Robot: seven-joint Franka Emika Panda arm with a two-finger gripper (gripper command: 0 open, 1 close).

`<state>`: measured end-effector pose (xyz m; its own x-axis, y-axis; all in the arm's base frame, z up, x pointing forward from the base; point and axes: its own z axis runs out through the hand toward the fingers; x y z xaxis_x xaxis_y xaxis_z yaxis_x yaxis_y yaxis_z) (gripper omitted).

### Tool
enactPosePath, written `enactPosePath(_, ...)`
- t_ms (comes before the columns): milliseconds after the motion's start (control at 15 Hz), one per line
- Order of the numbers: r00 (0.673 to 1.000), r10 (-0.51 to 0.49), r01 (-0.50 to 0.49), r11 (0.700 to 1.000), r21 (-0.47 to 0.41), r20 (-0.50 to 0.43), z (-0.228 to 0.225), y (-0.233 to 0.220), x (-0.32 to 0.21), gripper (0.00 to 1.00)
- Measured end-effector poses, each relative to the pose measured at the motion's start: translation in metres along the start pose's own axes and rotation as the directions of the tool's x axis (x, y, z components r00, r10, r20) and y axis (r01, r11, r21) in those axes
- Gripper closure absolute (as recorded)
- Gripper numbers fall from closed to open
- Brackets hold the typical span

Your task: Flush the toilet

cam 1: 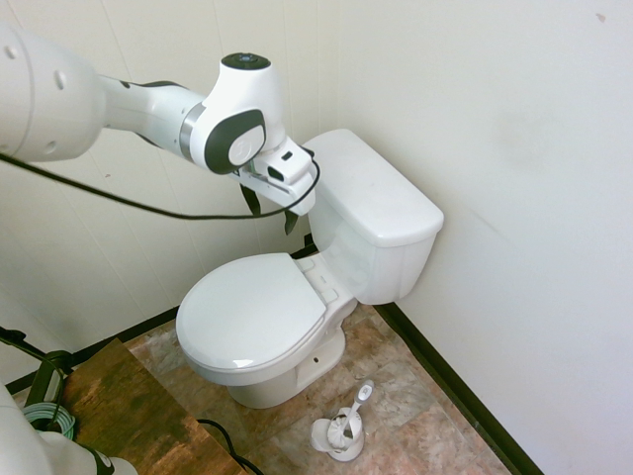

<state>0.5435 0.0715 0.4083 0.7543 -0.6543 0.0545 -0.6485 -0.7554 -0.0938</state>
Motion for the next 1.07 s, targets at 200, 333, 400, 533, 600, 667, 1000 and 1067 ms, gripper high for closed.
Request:
enactPosePath(200, 0.997, -0.081, 0.082, 0.996, 0.029, -0.011, 0.006, -0.067, 0.004, 0.0)
enactPosePath(333, 0.993, -0.113, 0.114, 0.993, 0.044, -0.026, 0.013, -0.099, 0.01, 0.0)
enactPosePath(400, 0.992, -0.118, 0.12, 0.992, 0.051, -0.036, 0.018, -0.113, 0.014, 0.0)
enactPosePath(533, 0.992, -0.114, 0.117, 0.991, 0.059, -0.06, 0.027, -0.138, 0.024, 0.0)
enactPosePath(600, 0.991, -0.117, 0.12, 0.991, 0.061, -0.065, 0.026, -0.14, 0.025, 1.0)
enactPosePath(667, 0.99, -0.122, 0.127, 0.99, 0.064, -0.067, 0.026, -0.144, 0.025, 1.0)
enactPosePath(1000, 0.986, -0.151, 0.157, 0.984, 0.081, -0.071, 0.044, -0.176, 0.028, 1.0)
enactPosePath(1067, 0.985, -0.154, 0.16, 0.983, 0.085, -0.076, 0.049, -0.183, 0.032, 1.0)
